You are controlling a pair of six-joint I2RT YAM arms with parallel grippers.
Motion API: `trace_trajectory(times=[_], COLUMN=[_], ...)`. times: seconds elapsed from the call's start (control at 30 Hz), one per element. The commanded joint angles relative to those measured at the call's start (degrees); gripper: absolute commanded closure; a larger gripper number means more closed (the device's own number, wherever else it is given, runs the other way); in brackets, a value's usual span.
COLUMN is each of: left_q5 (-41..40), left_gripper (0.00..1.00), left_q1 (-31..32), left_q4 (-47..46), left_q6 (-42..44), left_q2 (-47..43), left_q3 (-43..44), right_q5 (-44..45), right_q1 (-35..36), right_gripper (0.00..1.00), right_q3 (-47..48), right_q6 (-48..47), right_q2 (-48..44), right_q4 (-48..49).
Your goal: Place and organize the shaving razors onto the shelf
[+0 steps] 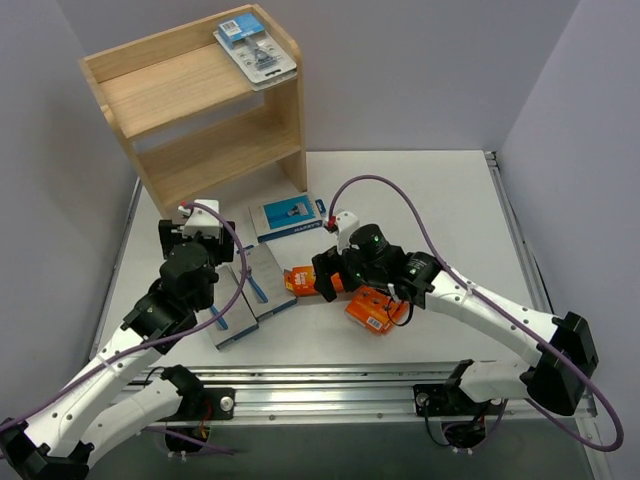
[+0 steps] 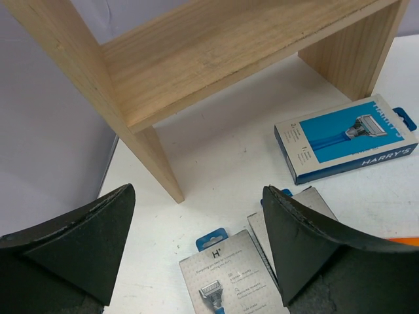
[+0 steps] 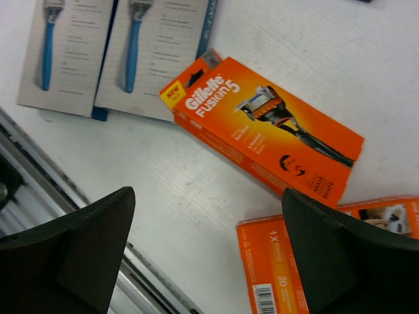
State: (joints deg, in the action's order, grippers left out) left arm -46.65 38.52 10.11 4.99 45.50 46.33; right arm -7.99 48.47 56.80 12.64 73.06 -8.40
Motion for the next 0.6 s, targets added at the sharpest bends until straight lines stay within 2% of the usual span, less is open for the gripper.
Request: trace_trajectory(times=[0.0, 0.13, 0.33, 0.57], left_q5=[0.2, -0.6, -1.3, -0.2], left_gripper=[0.11, 0.08, 0.02, 0.06], left_q1=[0.1, 0.0, -0.1, -0.3], left_q4=[-1.1, -1.6, -2.2, -3.1], left_q6=[-0.2, 0.7, 1.7, 3.2], left_q2=[-2.2, -2.7, -4.5, -6.6], left_q3=[0.3, 0.4, 0.3, 0.2], right_q5=[7.5, 10.1, 5.7, 7.5], right_q1=[1.4, 2.5, 3.9, 4.5], right_gripper=[0.11, 0.1, 0.09, 0.08], right_q3=[-1.2, -2.7, -3.0, -2.7], right_q6=[-6.4, -15.2, -25.7, -32.7], right_q2=[-2.7, -0.6, 5.7, 14.2], right_q4=[1.9, 4.8, 5.9, 10.1])
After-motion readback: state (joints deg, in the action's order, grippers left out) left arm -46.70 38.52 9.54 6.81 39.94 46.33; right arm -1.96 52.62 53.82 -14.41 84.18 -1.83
